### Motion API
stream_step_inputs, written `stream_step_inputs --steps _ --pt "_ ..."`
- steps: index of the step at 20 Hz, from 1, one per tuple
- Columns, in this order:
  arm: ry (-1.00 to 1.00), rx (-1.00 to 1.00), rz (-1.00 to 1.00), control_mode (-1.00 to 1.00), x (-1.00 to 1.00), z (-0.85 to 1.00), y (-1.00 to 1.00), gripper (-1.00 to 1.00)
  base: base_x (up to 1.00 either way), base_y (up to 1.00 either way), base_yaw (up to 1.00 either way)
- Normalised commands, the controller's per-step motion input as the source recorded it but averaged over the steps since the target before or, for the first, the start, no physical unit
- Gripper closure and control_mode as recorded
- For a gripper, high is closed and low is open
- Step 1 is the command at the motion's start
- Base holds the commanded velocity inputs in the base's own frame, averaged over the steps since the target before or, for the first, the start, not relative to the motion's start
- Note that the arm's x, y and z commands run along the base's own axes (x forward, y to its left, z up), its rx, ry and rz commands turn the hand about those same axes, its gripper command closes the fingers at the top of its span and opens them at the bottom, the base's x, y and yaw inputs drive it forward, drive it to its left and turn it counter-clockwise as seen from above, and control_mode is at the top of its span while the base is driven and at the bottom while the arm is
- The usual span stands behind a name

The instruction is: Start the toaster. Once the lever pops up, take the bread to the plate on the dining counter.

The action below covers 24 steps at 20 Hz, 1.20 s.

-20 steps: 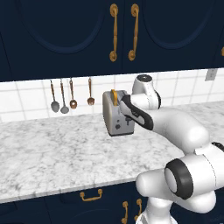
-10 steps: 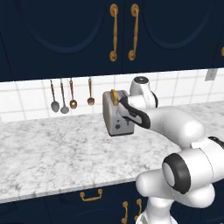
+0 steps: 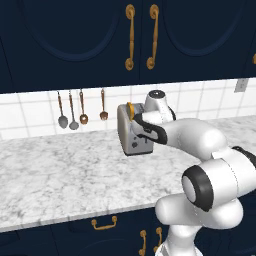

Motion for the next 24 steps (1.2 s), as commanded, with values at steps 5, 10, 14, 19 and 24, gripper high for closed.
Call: stream_step_inputs --steps 5,10,14,19,24 --pt "0.0 0.0 0.0 -1.0 0.27 -0.12 0.0 1.0 0.0 0.0 0.0" --pt "0.0 0.0 0.0 -1.0 0.17 -0.22 0.0 1.0 0.0 0.0 0.0" --pt "0.0 0.0 0.0 -1.0 0.19 -0.11 0.0 1.0 0.0 0.0 0.0" --pt "0.0 0.0 0.0 -1.0 0.12 -0.12 0.0 1.0 0.0 0.0 0.0" --pt "0.0 0.0 -0.03 -1.0 -0.03 -0.46 0.0 1.0 0.0 0.0 0.0"
